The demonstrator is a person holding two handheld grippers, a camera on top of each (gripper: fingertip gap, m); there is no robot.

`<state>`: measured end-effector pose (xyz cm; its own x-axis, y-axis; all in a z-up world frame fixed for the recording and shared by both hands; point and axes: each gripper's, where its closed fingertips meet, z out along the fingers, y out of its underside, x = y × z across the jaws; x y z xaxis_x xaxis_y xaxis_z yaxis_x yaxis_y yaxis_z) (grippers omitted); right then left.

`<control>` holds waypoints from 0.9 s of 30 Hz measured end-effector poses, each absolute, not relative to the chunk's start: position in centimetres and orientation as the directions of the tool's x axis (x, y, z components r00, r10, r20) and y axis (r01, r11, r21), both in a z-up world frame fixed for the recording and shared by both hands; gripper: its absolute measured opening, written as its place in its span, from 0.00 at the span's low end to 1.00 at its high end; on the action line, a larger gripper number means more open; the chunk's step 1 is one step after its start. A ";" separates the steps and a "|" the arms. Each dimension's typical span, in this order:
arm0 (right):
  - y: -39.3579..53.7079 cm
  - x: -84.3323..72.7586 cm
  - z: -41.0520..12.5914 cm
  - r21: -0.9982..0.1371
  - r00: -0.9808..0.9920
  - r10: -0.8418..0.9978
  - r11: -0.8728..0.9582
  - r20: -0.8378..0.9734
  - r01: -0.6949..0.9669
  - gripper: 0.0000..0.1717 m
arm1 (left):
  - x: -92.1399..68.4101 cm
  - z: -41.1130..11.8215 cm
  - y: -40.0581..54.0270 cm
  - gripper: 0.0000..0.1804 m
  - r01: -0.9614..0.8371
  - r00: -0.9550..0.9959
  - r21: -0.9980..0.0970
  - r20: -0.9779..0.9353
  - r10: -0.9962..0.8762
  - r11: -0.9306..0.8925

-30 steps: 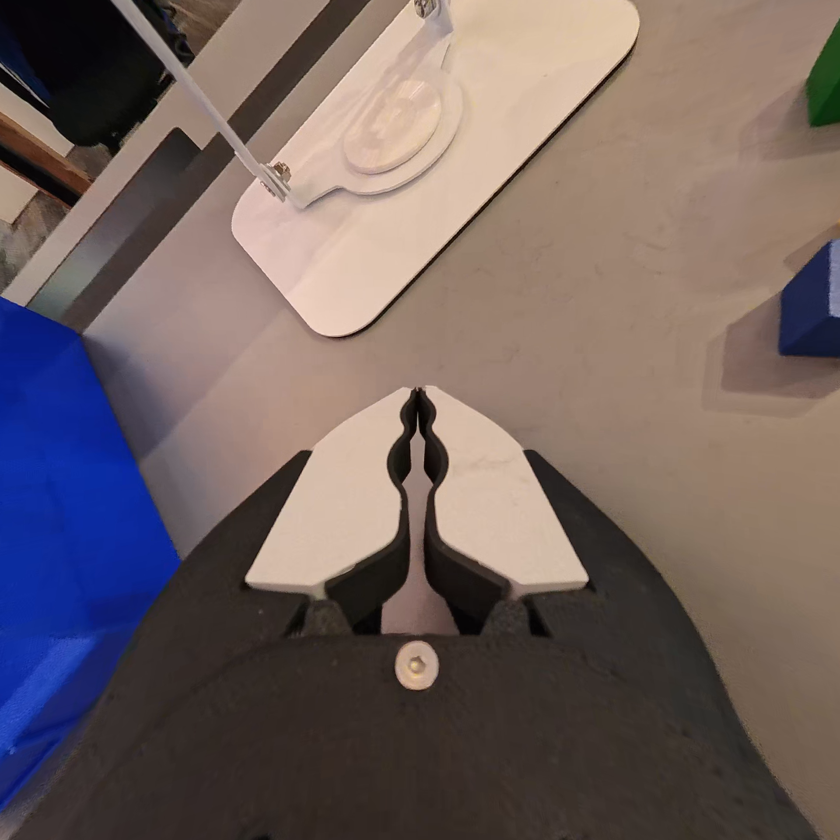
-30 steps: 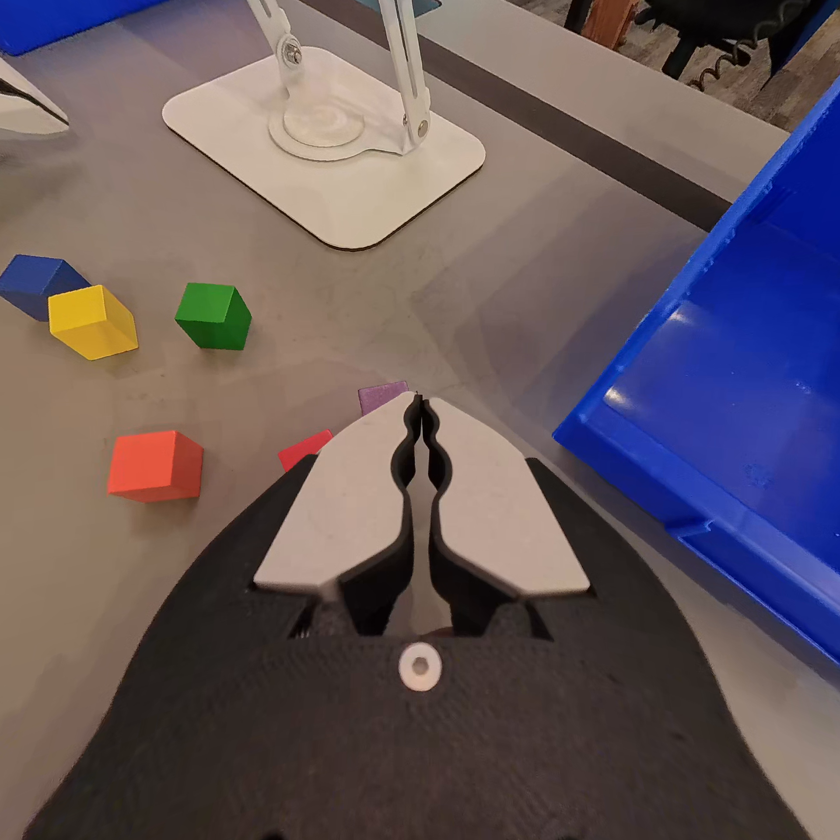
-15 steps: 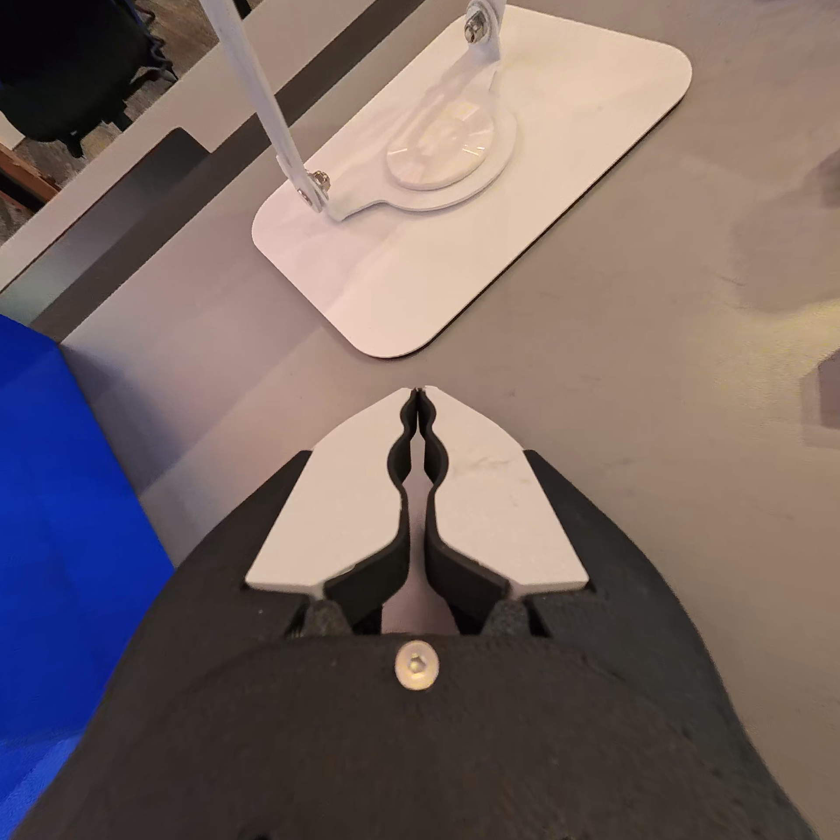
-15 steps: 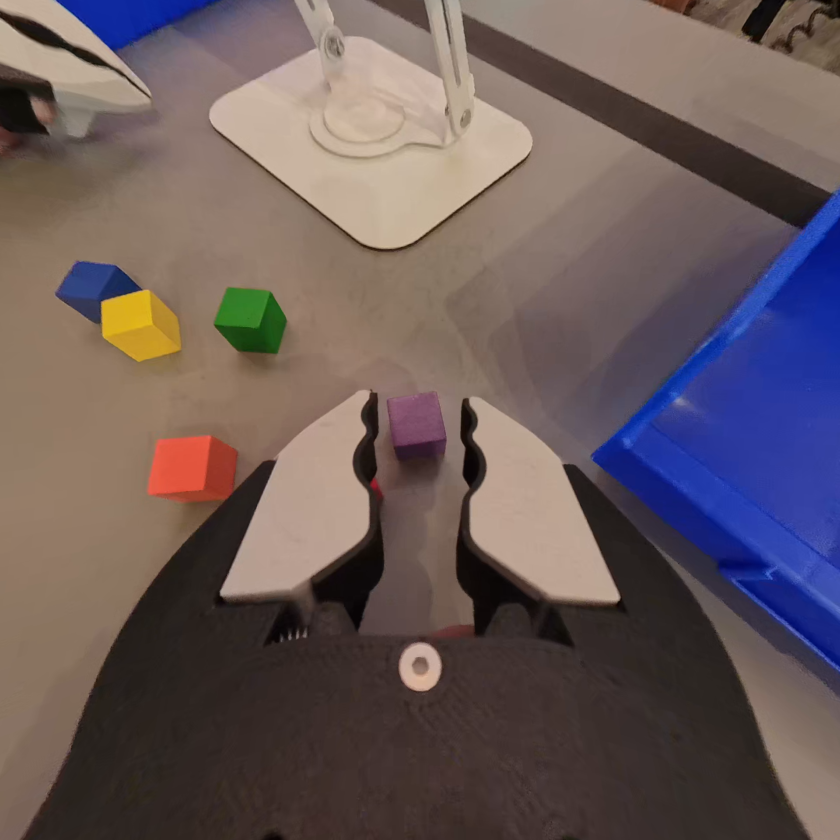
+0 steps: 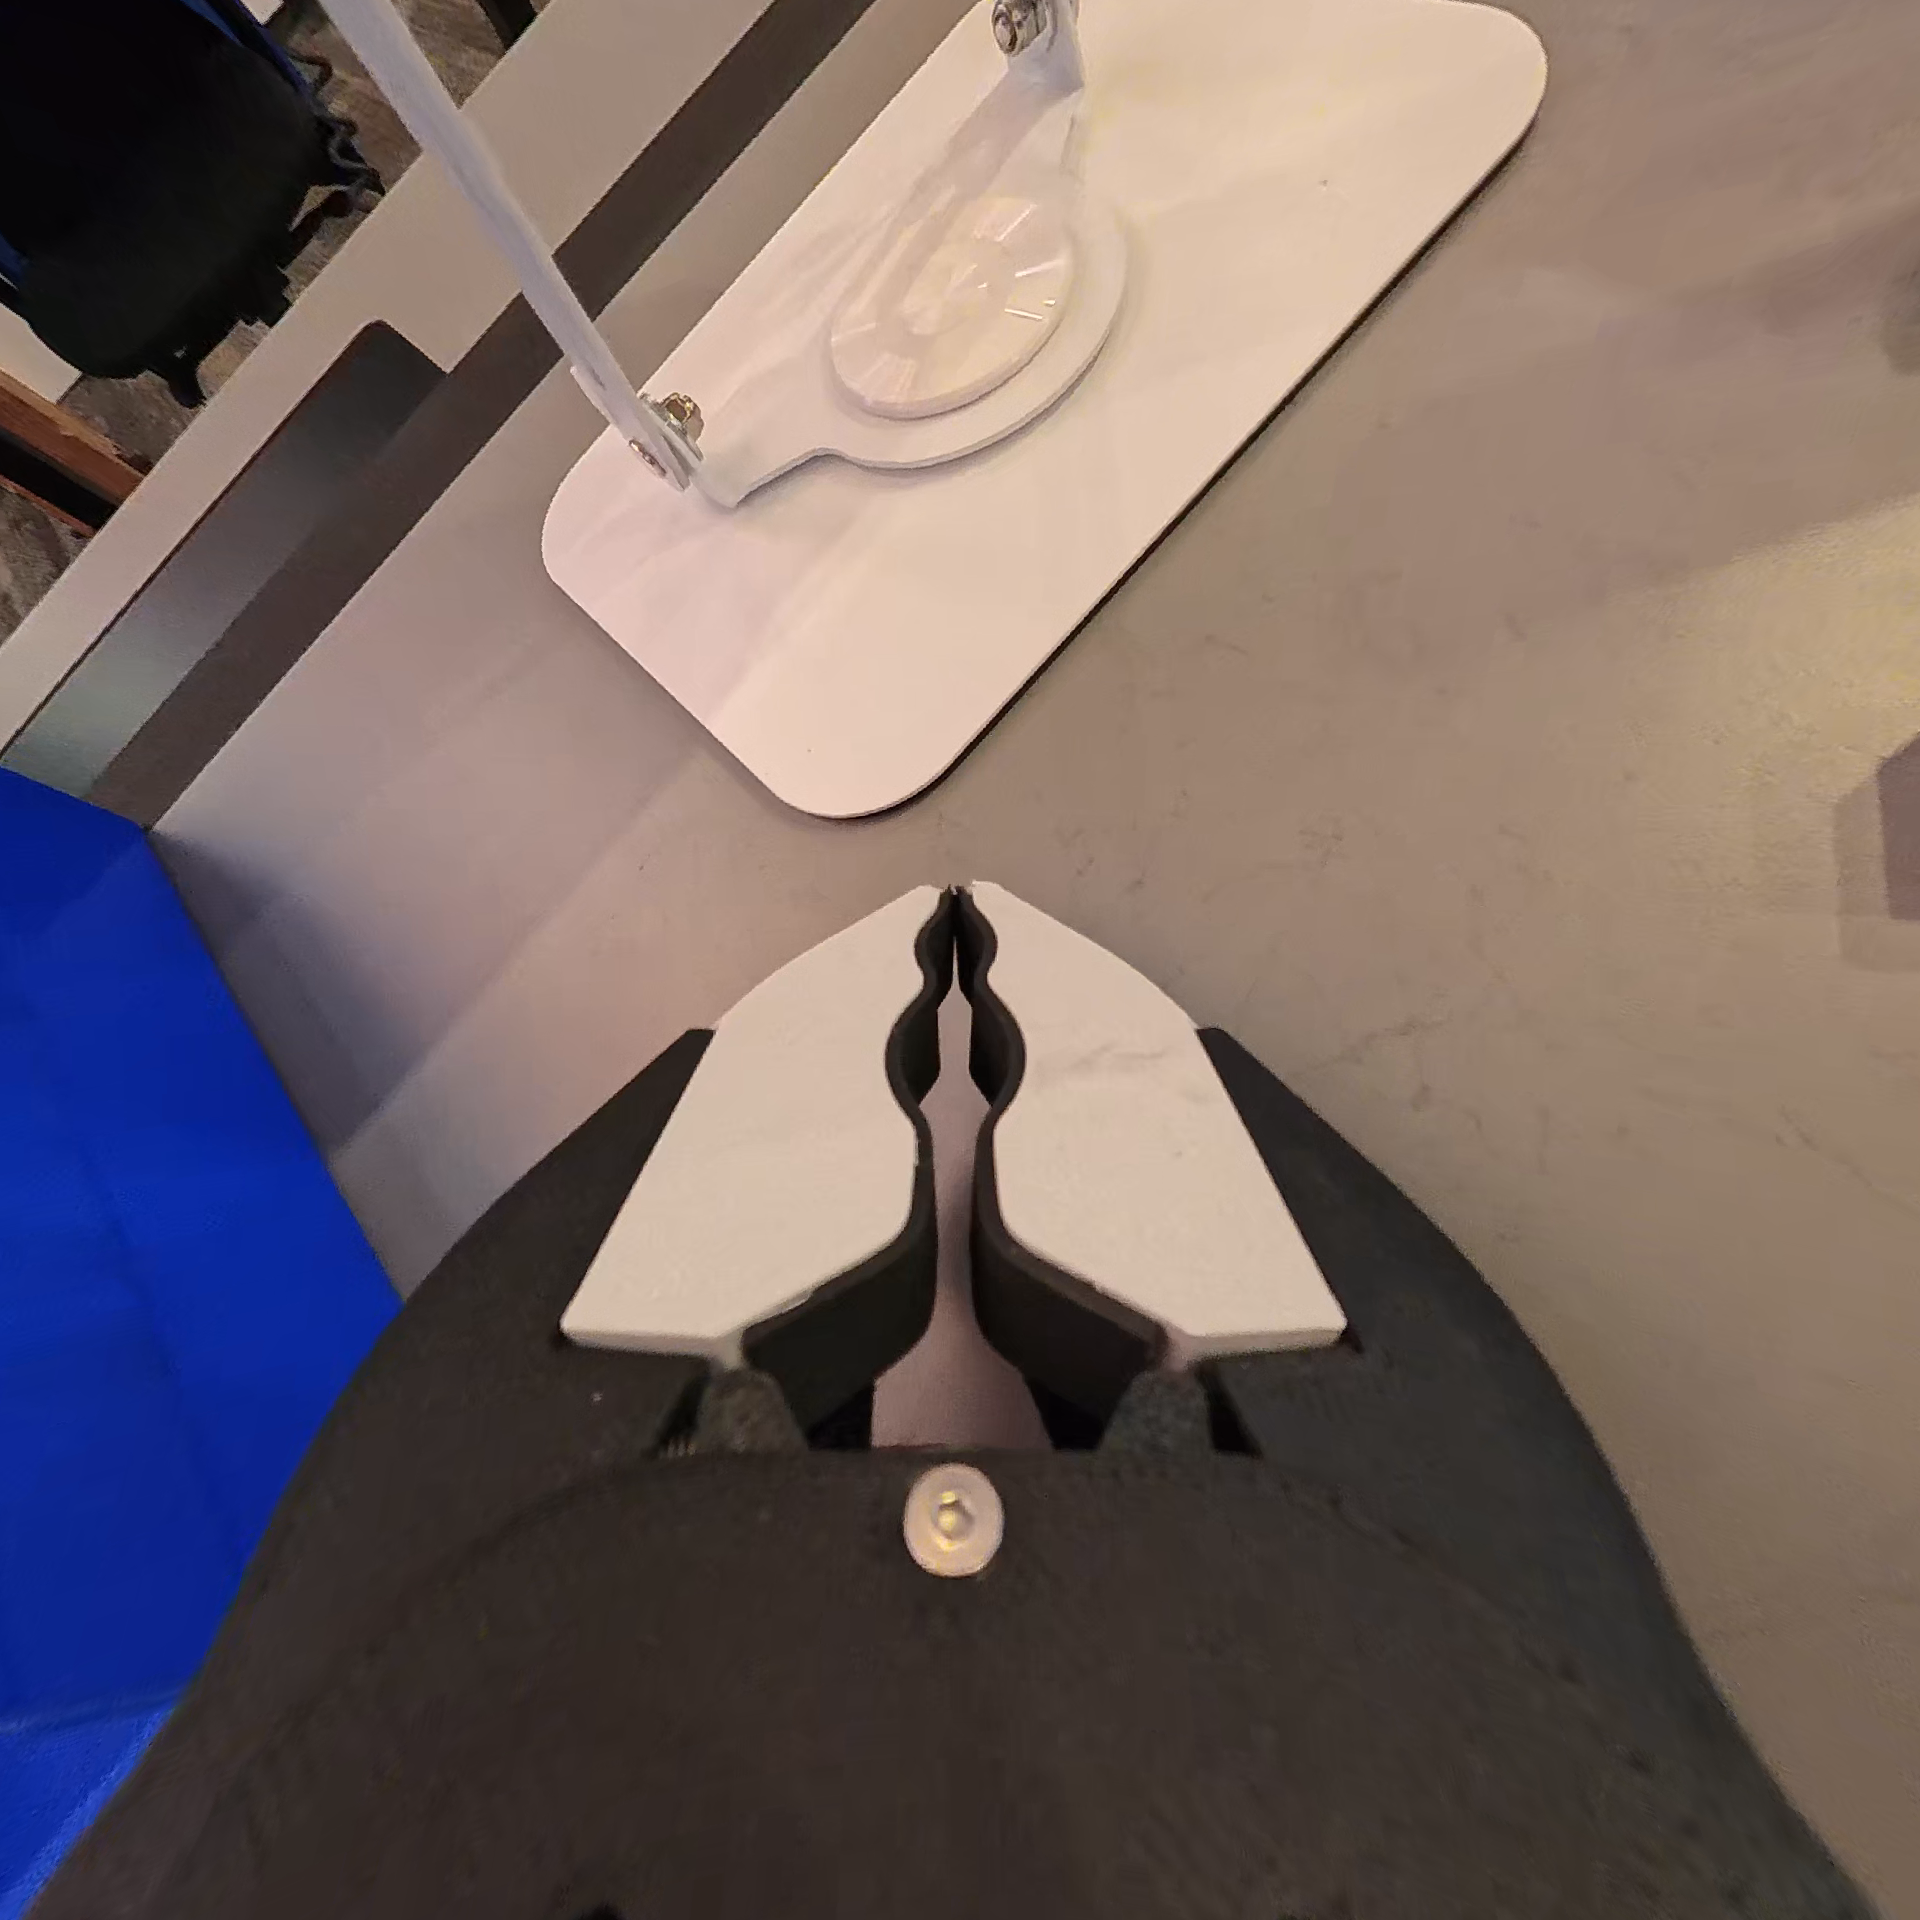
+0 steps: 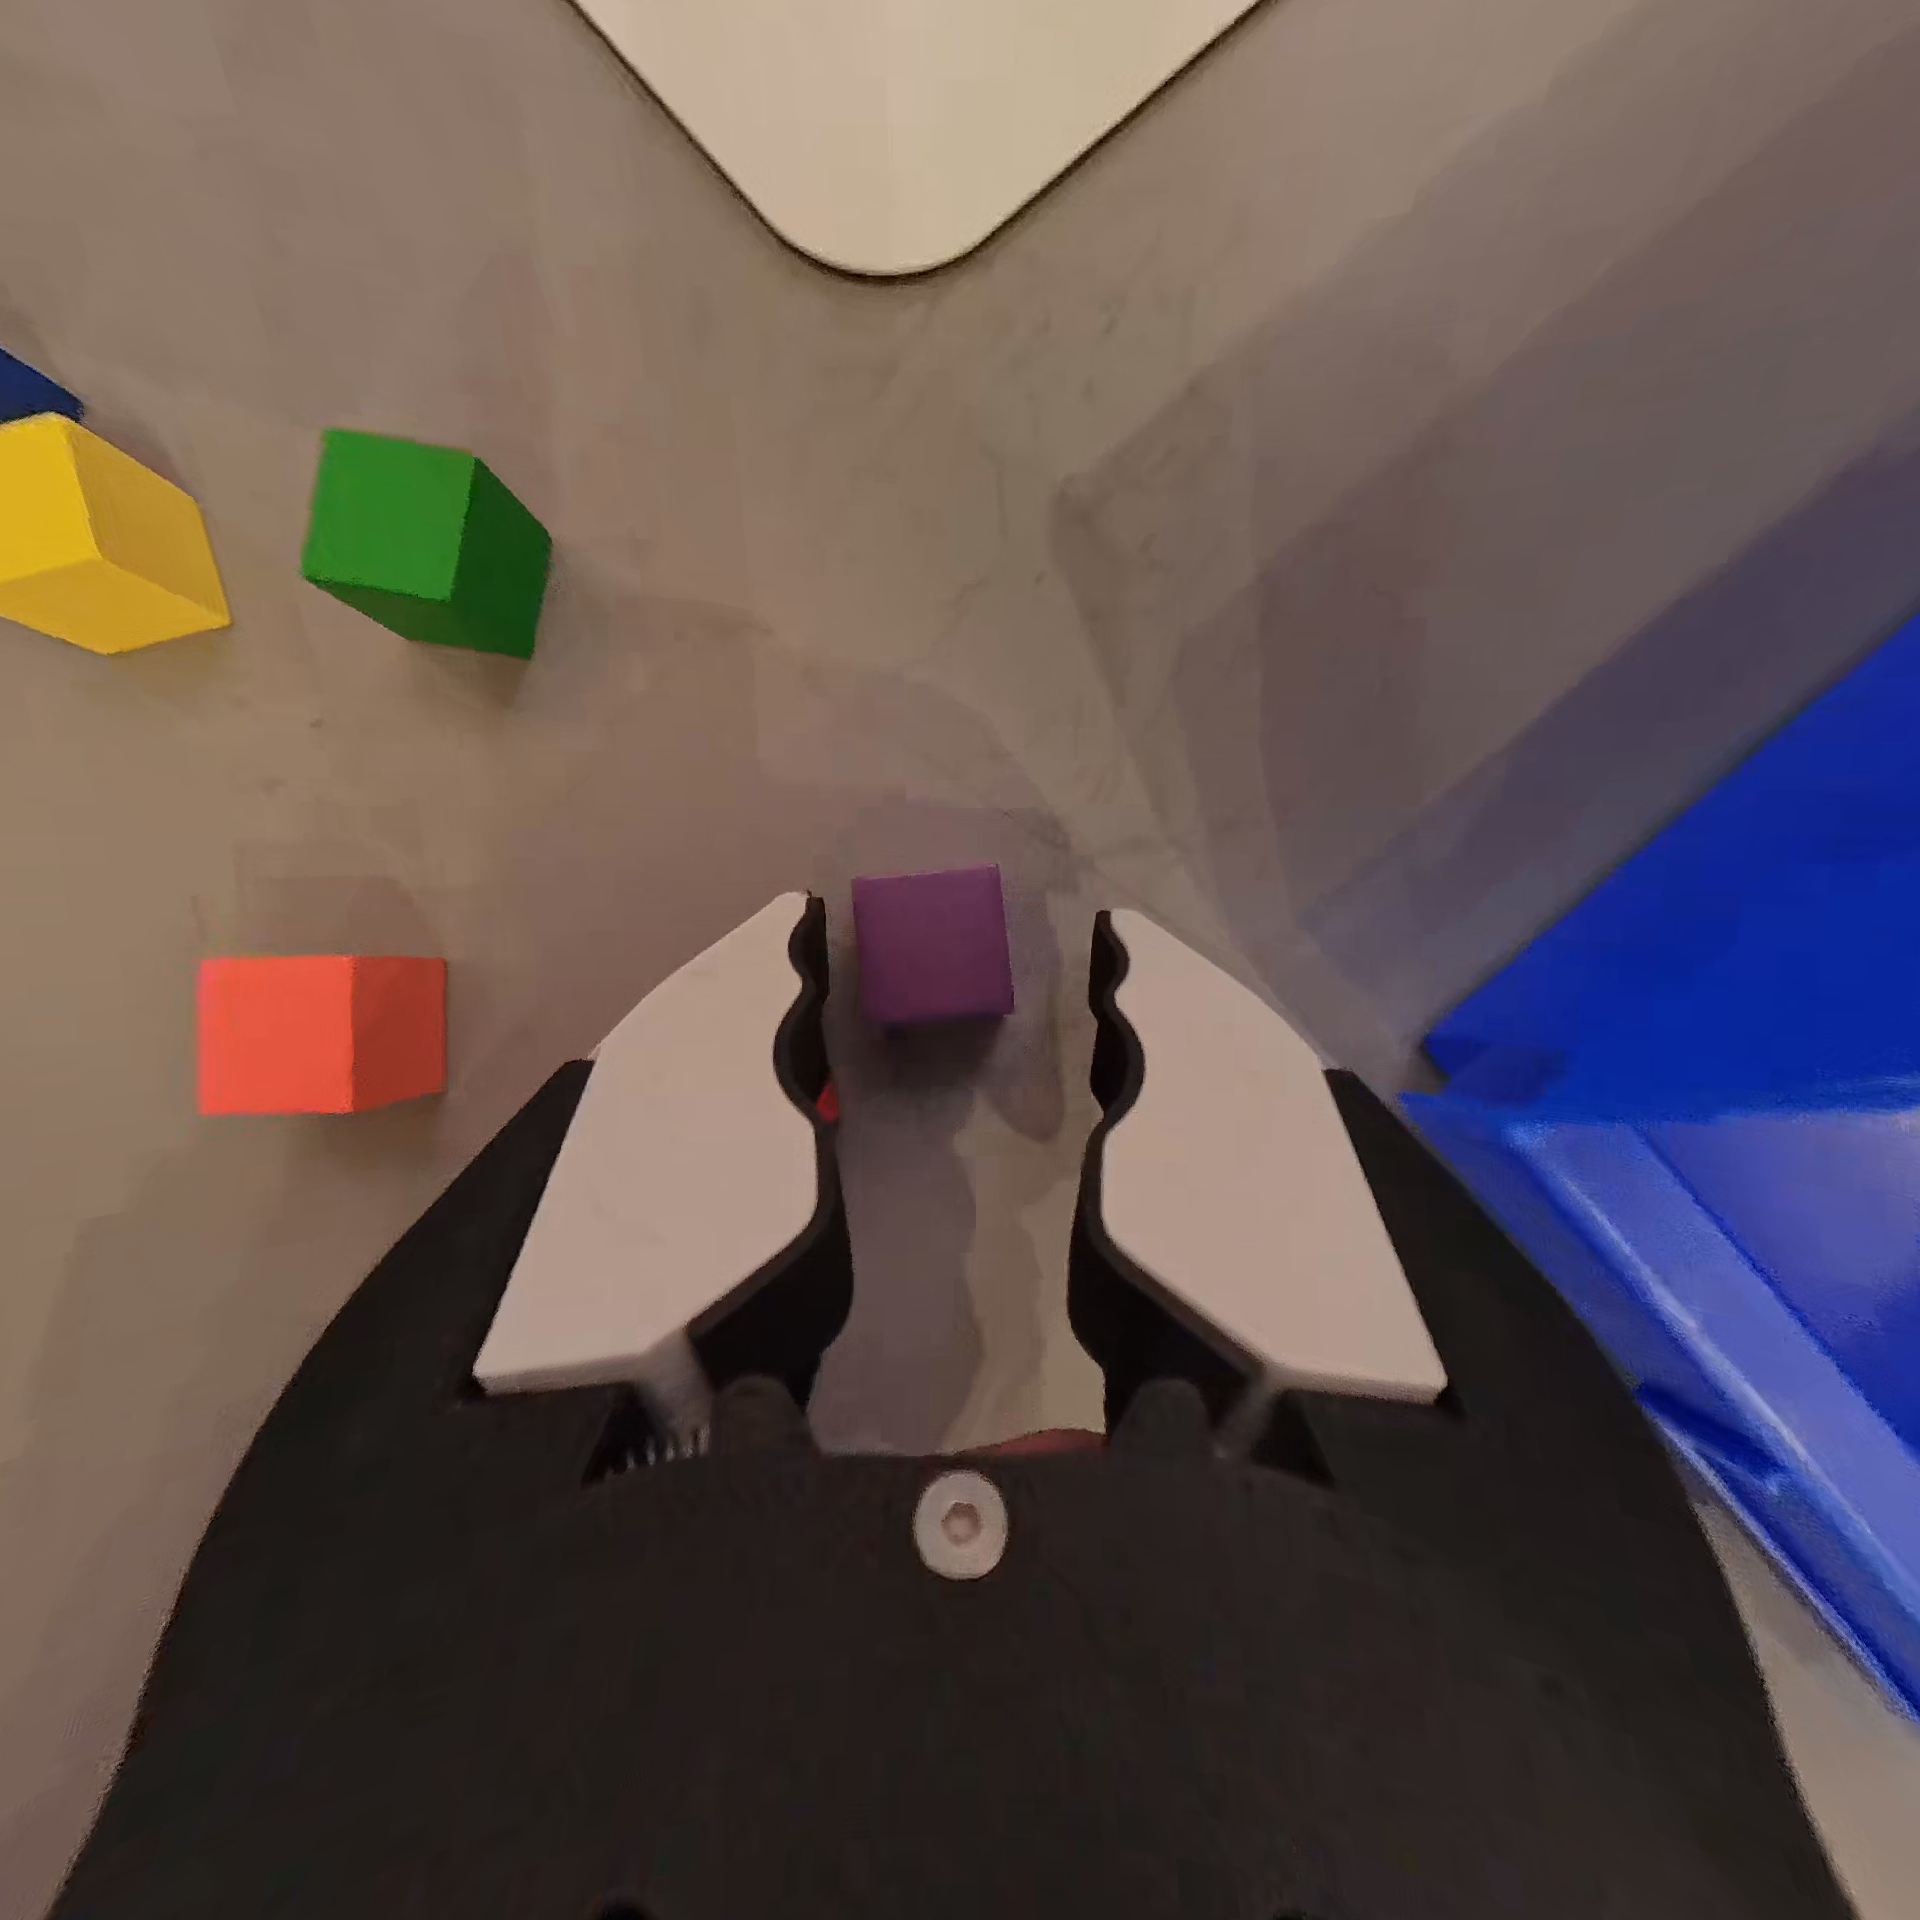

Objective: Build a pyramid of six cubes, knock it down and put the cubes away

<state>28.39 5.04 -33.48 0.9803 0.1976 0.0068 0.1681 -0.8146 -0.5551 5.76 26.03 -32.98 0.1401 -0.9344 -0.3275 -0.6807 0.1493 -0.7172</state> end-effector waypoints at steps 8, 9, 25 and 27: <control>5.6 27.9 -33.9 -0.520 0.974 0.227 -0.834 -0.020 0.183 0.16 | 5.8 -33.0 25.9 0.00 -0.685 0.133 -0.711 -0.338 -0.931 0.160; 5.6 28.0 -33.8 -0.521 0.974 0.226 -0.833 -0.012 0.187 0.16 | 5.8 -33.0 26.0 0.00 -0.684 0.134 -0.711 -0.339 -0.931 0.161; 7.1 38.3 -18.0 -0.848 0.999 0.020 -0.529 0.038 0.043 0.16 | 5.8 -33.2 25.9 0.00 -0.690 0.127 -0.709 -0.319 -0.939 0.147; 7.8 42.1 -18.4 -0.827 0.997 -0.053 -0.562 0.062 0.022 0.17 | 5.8 -33.3 25.9 0.00 -0.692 0.123 -0.706 -0.322 -0.939 0.151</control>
<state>42.13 7.76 -18.39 0.9967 -0.0528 0.0622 0.0218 -0.5616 -0.8271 5.82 25.86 -33.27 0.1233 -0.9387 -0.3220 -0.6924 0.1510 -0.7055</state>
